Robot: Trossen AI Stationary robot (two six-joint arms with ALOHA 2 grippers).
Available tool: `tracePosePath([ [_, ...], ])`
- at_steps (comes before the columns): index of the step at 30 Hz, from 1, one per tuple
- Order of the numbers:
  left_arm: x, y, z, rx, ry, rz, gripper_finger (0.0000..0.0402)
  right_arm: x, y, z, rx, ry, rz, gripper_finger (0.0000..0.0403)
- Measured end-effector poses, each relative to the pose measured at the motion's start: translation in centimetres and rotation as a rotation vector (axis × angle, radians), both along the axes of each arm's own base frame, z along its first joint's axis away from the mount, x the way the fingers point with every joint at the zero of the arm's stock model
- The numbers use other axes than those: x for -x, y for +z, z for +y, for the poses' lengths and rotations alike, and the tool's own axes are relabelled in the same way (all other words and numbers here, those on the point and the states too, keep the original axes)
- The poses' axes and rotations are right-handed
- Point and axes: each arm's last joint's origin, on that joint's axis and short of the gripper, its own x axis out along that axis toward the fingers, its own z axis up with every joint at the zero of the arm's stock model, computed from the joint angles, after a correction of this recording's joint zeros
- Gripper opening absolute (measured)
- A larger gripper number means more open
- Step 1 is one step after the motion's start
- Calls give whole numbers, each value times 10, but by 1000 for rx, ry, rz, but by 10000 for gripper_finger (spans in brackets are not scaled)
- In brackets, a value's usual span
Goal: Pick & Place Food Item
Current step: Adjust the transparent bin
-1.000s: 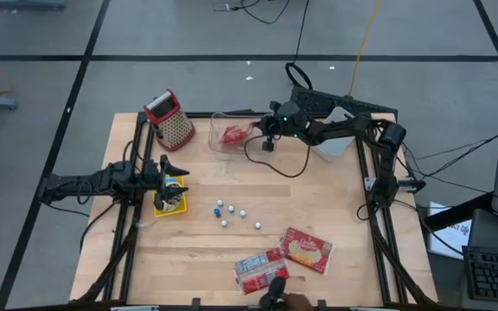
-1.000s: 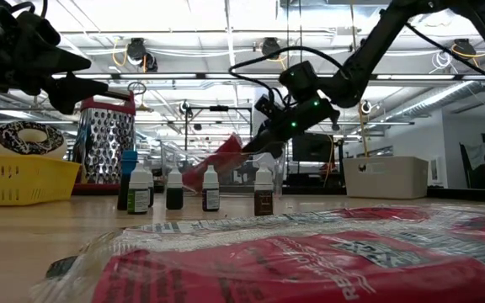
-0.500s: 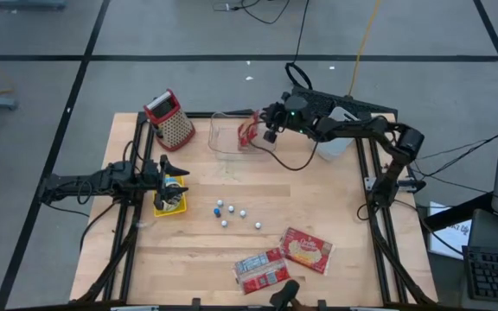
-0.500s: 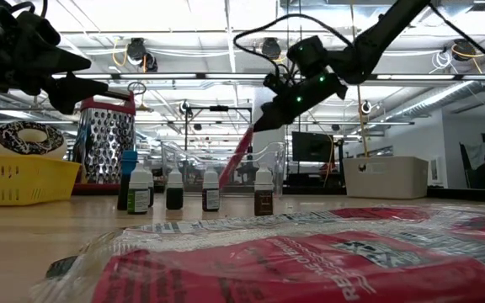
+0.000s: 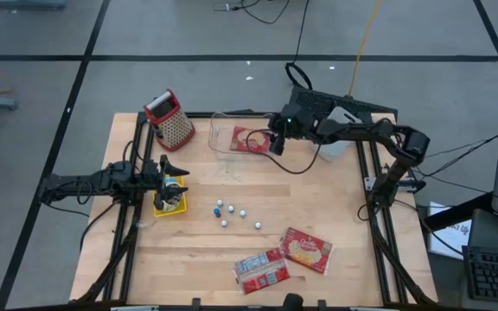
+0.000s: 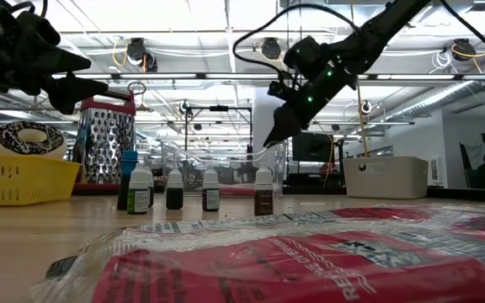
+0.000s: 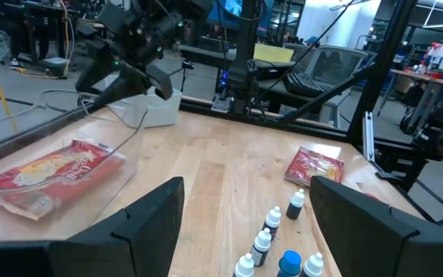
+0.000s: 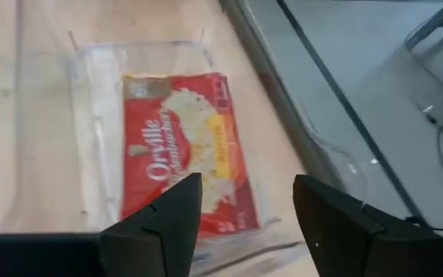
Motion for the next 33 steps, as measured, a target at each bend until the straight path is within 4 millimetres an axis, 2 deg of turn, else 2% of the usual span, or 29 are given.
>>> tracePosePath([
  [6, 0, 0, 0, 0, 0, 0, 280, -5, 16, 29, -11, 69, -32, 196],
  [9, 0, 0, 0, 0, 0, 0, 280, -13, 20, 49, -58, 196, -72, 195],
  [11, 0, 0, 0, 0, 0, 0, 280, -18, 20, 62, -158, 303, -112, 195],
  [14, 0, 0, 0, 0, 0, 0, 280, -34, 6, 82, -259, 412, -137, 196],
  [17, 0, 0, 0, 0, 0, 0, 280, -47, -21, 95, -251, 414, -74, 196],
  [20, 0, 0, 0, 0, 0, 0, 280, -59, -40, 98, -174, 389, -67, 196],
  [25, 0, 0, 0, 0, 0, 0, 280, -65, -61, 90, -114, 287, -39, 196],
  [33, 0, 0, 0, 0, 0, 0, 280, -61, -63, 71, -59, 111, -40, 191],
])
